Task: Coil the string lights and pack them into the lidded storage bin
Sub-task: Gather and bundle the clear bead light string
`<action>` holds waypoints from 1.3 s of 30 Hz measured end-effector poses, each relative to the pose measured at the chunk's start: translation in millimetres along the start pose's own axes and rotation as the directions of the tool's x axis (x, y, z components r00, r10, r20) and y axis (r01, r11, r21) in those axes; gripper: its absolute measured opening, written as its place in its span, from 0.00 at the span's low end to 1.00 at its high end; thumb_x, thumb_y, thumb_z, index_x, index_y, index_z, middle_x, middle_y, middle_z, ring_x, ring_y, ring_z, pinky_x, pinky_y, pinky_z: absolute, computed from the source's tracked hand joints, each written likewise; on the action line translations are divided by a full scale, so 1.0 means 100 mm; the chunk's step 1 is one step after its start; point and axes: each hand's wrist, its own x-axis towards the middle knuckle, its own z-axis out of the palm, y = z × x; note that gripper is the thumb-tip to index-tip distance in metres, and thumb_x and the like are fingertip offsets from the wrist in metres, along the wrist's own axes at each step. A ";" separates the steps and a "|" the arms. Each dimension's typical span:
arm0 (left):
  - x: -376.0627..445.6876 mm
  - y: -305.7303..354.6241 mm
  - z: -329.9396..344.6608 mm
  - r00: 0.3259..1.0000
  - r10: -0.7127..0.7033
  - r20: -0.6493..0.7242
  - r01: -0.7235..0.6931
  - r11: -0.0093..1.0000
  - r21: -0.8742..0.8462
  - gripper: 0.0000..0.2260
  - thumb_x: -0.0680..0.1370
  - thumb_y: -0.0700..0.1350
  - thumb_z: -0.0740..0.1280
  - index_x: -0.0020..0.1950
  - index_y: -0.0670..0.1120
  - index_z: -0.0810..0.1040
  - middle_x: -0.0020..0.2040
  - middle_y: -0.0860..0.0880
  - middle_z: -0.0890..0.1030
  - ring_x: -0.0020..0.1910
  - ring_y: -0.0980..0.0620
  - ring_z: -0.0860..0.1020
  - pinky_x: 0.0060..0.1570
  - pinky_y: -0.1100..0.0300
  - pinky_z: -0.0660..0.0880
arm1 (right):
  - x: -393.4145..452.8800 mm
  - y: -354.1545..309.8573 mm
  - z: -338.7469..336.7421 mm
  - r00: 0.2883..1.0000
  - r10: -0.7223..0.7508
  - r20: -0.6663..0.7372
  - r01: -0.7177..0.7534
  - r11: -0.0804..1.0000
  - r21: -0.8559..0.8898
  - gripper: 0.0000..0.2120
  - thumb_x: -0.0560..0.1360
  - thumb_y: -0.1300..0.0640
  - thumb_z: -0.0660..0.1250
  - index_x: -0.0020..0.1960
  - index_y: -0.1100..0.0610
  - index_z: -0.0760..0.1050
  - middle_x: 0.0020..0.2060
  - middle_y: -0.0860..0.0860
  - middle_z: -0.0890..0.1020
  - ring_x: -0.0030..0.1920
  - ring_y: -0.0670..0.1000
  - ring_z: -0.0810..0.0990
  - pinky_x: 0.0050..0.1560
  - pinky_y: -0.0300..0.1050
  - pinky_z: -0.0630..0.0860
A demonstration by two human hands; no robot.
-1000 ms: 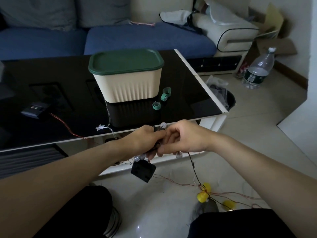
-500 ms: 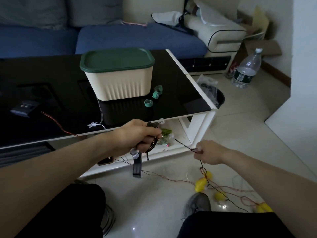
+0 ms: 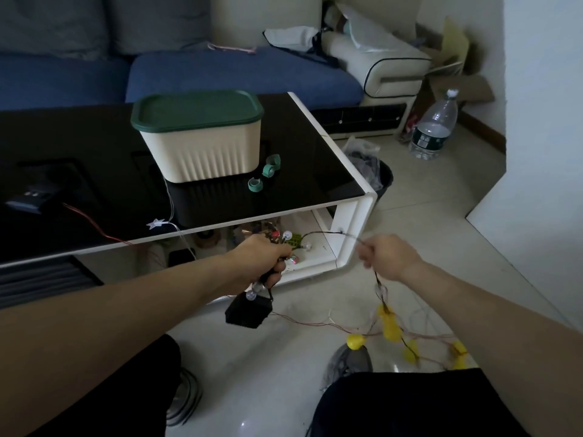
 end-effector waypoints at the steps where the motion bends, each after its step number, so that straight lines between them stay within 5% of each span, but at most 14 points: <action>1: 0.00 0.00 0.01 1.000 0.002 0.011 -0.002 1.000 0.001 0.10 0.82 0.41 0.60 0.41 0.42 0.70 0.25 0.48 0.68 0.22 0.49 0.65 0.29 0.55 0.59 | 0.00 0.01 -0.04 1.000 0.015 0.002 -0.015 0.999 -0.028 0.14 0.83 0.52 0.60 0.45 0.57 0.79 0.41 0.53 0.85 0.39 0.52 0.83 0.46 0.50 0.81; 5: 0.02 0.01 0.03 0.999 0.007 0.037 -0.009 0.999 0.036 0.11 0.82 0.41 0.61 0.40 0.41 0.73 0.26 0.47 0.69 0.22 0.49 0.66 0.29 0.57 0.60 | -0.03 0.11 -0.01 0.959 0.168 0.230 -0.144 0.983 -0.117 0.10 0.83 0.58 0.62 0.47 0.59 0.79 0.44 0.59 0.85 0.35 0.56 0.82 0.37 0.47 0.80; 8: 0.04 0.05 0.04 0.997 0.037 0.062 -0.040 0.997 0.058 0.12 0.81 0.41 0.61 0.38 0.42 0.71 0.25 0.47 0.69 0.23 0.49 0.66 0.27 0.60 0.61 | 0.08 0.21 -0.04 0.989 0.139 0.050 -0.138 0.990 -0.024 0.13 0.82 0.59 0.62 0.39 0.54 0.77 0.44 0.60 0.85 0.39 0.58 0.85 0.39 0.49 0.81; 12: 0.10 0.10 0.09 0.998 0.053 0.022 -0.053 0.999 -0.003 0.13 0.81 0.41 0.60 0.37 0.43 0.70 0.25 0.48 0.68 0.22 0.48 0.65 0.27 0.59 0.60 | 0.06 0.26 -0.02 0.974 0.181 0.136 -0.189 0.981 0.045 0.18 0.84 0.52 0.59 0.40 0.59 0.78 0.38 0.58 0.83 0.35 0.56 0.82 0.37 0.45 0.79; 16: 0.19 0.10 0.08 0.995 0.052 -0.079 -0.055 0.998 -0.036 0.11 0.80 0.41 0.62 0.37 0.42 0.71 0.24 0.48 0.70 0.21 0.48 0.66 0.29 0.57 0.61 | 0.10 0.24 -0.08 0.985 0.120 -0.121 -0.103 0.985 0.139 0.19 0.82 0.53 0.62 0.39 0.63 0.81 0.39 0.59 0.84 0.44 0.59 0.83 0.46 0.47 0.76; 19: 0.19 0.08 0.07 0.995 0.008 -0.101 -0.013 0.999 -0.045 0.11 0.80 0.41 0.62 0.38 0.42 0.71 0.23 0.49 0.71 0.21 0.49 0.67 0.27 0.59 0.62 | 0.04 0.18 -0.05 0.957 0.211 0.198 -0.245 0.954 0.171 0.18 0.83 0.56 0.61 0.40 0.64 0.78 0.33 0.58 0.84 0.33 0.57 0.83 0.41 0.49 0.81; 20: 0.19 0.07 0.07 0.996 -0.007 -0.094 0.003 0.999 -0.043 0.12 0.80 0.41 0.62 0.37 0.42 0.71 0.23 0.49 0.71 0.21 0.49 0.67 0.27 0.59 0.62 | 0.04 0.16 -0.04 0.957 0.208 0.200 -0.241 0.957 0.161 0.17 0.84 0.56 0.60 0.40 0.63 0.78 0.32 0.58 0.84 0.33 0.57 0.83 0.41 0.50 0.82; 23: 0.18 0.04 0.13 0.998 -0.034 -0.044 0.033 0.999 -0.029 0.13 0.80 0.40 0.61 0.35 0.43 0.70 0.23 0.49 0.70 0.21 0.50 0.67 0.26 0.60 0.63 | 0.11 0.18 -0.07 0.986 0.135 -0.094 -0.102 0.950 0.294 0.18 0.83 0.56 0.60 0.38 0.62 0.78 0.37 0.59 0.84 0.37 0.60 0.84 0.46 0.56 0.83; 27: 0.18 0.03 0.21 0.997 -0.042 -0.065 0.042 0.999 0.003 0.13 0.81 0.42 0.60 0.37 0.43 0.72 0.27 0.47 0.71 0.22 0.50 0.67 0.18 0.66 0.61 | 0.04 0.13 0.00 0.981 0.027 0.193 -0.107 0.901 0.421 0.19 0.85 0.52 0.58 0.42 0.63 0.76 0.35 0.58 0.81 0.31 0.55 0.81 0.35 0.47 0.81; 31: 0.23 0.00 0.30 0.995 -0.077 -0.068 0.075 0.997 -0.035 0.13 0.82 0.45 0.60 0.38 0.43 0.69 0.27 0.47 0.71 0.23 0.49 0.66 0.23 0.62 0.62 | 0.03 0.10 0.01 0.987 -0.067 0.148 -0.005 0.898 0.440 0.20 0.85 0.51 0.58 0.44 0.63 0.79 0.36 0.55 0.82 0.35 0.53 0.80 0.38 0.45 0.80; 35: 0.36 -0.16 0.40 0.996 -0.091 -0.021 0.090 0.995 -0.047 0.15 0.81 0.50 0.63 0.37 0.45 0.68 0.26 0.48 0.71 0.23 0.49 0.66 0.29 0.58 0.61 | -0.01 -0.01 0.12 0.961 -0.097 0.260 -0.020 0.910 0.414 0.18 0.85 0.53 0.59 0.47 0.64 0.79 0.39 0.57 0.83 0.37 0.53 0.81 0.43 0.47 0.82; 39: 0.43 -0.31 0.56 0.997 -0.078 0.001 0.078 0.995 -0.070 0.14 0.78 0.50 0.69 0.45 0.39 0.76 0.24 0.51 0.65 0.22 0.52 0.63 0.26 0.60 0.60 | -0.03 -0.10 0.21 0.943 -0.156 0.293 -0.001 0.881 0.473 0.11 0.81 0.59 0.67 0.50 0.68 0.80 0.44 0.61 0.85 0.40 0.54 0.83 0.47 0.48 0.84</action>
